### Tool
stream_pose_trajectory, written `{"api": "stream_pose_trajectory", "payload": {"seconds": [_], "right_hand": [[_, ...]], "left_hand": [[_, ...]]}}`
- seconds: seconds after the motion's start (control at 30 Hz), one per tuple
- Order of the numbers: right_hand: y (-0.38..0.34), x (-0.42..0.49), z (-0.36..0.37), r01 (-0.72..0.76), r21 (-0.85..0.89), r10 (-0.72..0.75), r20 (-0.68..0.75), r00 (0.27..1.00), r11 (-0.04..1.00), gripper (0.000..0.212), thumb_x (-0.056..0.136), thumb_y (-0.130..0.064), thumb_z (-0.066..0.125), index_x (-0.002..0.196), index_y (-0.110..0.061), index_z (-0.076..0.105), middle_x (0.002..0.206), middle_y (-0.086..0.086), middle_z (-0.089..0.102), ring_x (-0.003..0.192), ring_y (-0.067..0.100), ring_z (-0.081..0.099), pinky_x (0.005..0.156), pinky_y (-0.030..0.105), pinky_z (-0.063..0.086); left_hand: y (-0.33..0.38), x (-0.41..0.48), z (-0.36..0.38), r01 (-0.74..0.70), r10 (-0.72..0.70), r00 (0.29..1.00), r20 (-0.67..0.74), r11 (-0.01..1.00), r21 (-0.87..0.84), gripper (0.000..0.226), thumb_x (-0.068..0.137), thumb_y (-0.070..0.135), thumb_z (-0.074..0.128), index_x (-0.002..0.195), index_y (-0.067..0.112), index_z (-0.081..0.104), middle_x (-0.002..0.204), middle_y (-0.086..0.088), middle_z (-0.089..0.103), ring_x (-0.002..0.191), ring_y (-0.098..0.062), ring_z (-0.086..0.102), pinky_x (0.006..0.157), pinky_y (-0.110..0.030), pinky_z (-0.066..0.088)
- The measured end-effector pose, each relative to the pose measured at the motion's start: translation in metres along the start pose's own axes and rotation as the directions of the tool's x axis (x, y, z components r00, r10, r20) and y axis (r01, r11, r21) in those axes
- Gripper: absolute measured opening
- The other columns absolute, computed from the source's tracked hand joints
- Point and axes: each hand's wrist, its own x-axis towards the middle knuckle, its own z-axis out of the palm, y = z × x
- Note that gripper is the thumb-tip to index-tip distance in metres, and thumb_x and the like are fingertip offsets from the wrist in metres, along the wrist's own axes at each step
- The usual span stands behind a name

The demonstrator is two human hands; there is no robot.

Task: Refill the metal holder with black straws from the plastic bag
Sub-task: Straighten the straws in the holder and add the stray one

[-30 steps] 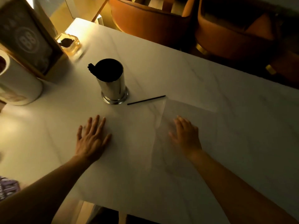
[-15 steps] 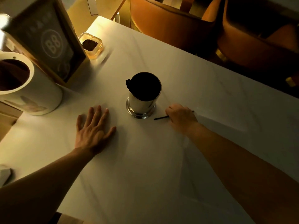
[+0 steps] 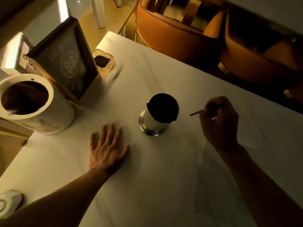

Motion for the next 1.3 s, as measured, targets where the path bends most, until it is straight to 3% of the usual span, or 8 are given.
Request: {"api": "stream_pose_trajectory", "payload": {"seconds": [0.1, 0.17, 0.4, 0.6, 0.77, 0.97, 1.17, 1.3], "right_hand": [[-0.041, 0.018, -0.016, 0.026, 0.198, -0.009, -0.086, 0.996, 0.980, 0.012, 0.091, -0.020, 0.054, 0.092, -0.009, 0.058, 0.076, 0.007, 0.066, 0.066, 0.014, 0.065, 0.064, 0.021, 0.053], [-0.060, 0.024, -0.011, 0.034, 0.232, -0.028, -0.028, 0.999, 0.972, 0.016, 0.093, -0.022, 0.052, 0.089, -0.009, 0.061, 0.071, 0.003, 0.068, 0.064, 0.008, 0.066, 0.063, 0.016, 0.052], [-0.061, 0.017, 0.037, -0.040, 0.112, 0.011, 0.249, 0.968, 0.993, 0.019, 0.089, -0.020, 0.068, 0.103, -0.008, 0.064, 0.089, -0.005, 0.068, 0.074, 0.001, 0.063, 0.062, 0.001, 0.045], [-0.056, 0.008, 0.032, 0.004, 0.119, -0.022, 0.147, 0.989, 0.993, 0.016, 0.090, -0.024, 0.068, 0.100, -0.012, 0.065, 0.088, -0.011, 0.062, 0.074, -0.006, 0.059, 0.063, 0.001, 0.045], [-0.052, 0.003, 0.034, 0.051, 0.105, -0.072, 0.198, 0.978, 0.993, 0.021, 0.084, -0.024, 0.075, 0.089, -0.006, 0.066, 0.090, 0.003, 0.070, 0.075, 0.008, 0.064, 0.066, 0.010, 0.051], [-0.052, 0.005, 0.045, 0.118, 0.138, -0.145, 0.210, 0.967, 0.983, 0.030, 0.094, -0.029, 0.060, 0.109, -0.005, 0.070, 0.115, 0.008, 0.070, 0.106, 0.016, 0.066, 0.089, 0.024, 0.057], [-0.028, -0.019, 0.036, 0.179, 0.027, -0.180, 0.265, 0.947, 0.983, 0.038, 0.083, -0.044, 0.072, 0.107, -0.015, 0.065, 0.107, -0.001, 0.061, 0.091, 0.001, 0.051, 0.074, 0.014, 0.048], [-0.026, -0.020, 0.039, 0.270, -0.015, -0.255, 0.282, 0.925, 0.963, 0.023, 0.089, -0.028, 0.069, 0.104, -0.011, 0.069, 0.097, 0.002, 0.065, 0.088, 0.008, 0.058, 0.071, 0.028, 0.056]], "left_hand": [[0.001, -0.001, -0.001, 0.003, -0.003, 1.000, 0.004, 1.000, 0.003, 0.079, 0.093, 0.079, 0.003, 0.157, 0.039, -0.021, 0.169, 0.003, -0.022, 0.153, -0.018, -0.028, 0.126, -0.055, -0.010], [0.001, -0.001, -0.001, 0.004, -0.004, 1.000, 0.004, 1.000, 0.004, 0.079, 0.093, 0.079, 0.002, 0.157, 0.040, -0.023, 0.168, 0.003, -0.023, 0.153, -0.018, -0.029, 0.125, -0.055, -0.011], [-0.001, 0.000, 0.003, 0.010, -0.010, 1.000, -0.013, 1.000, 0.012, 0.080, 0.094, 0.079, 0.005, 0.158, 0.039, -0.019, 0.170, 0.003, -0.017, 0.154, -0.018, -0.026, 0.126, -0.056, -0.007], [-0.001, 0.000, 0.005, 0.007, -0.007, 1.000, -0.031, 1.000, -0.004, 0.080, 0.095, 0.079, 0.009, 0.159, 0.039, -0.017, 0.170, 0.003, -0.014, 0.155, -0.019, -0.023, 0.126, -0.057, -0.005], [-0.002, 0.000, 0.005, -0.003, 0.003, 0.999, -0.034, 1.000, -0.014, 0.080, 0.095, 0.079, 0.010, 0.160, 0.038, -0.015, 0.171, 0.002, -0.013, 0.155, -0.019, -0.022, 0.126, -0.056, -0.006], [-0.002, 0.000, 0.004, -0.007, 0.007, 1.000, -0.031, 1.000, -0.010, 0.081, 0.095, 0.079, 0.010, 0.160, 0.038, -0.015, 0.171, 0.002, -0.013, 0.155, -0.019, -0.023, 0.126, -0.055, -0.009], [-0.001, 0.000, 0.004, -0.008, 0.008, 0.999, -0.046, 1.000, -0.010, 0.081, 0.095, 0.079, 0.013, 0.161, 0.037, -0.012, 0.171, 0.001, -0.010, 0.155, -0.018, -0.022, 0.125, -0.053, -0.009], [-0.001, 0.000, 0.003, 0.001, -0.001, 0.999, -0.050, 1.000, 0.004, 0.081, 0.095, 0.078, 0.013, 0.161, 0.037, -0.012, 0.171, 0.003, -0.009, 0.155, -0.017, -0.022, 0.125, -0.051, -0.012]]}}
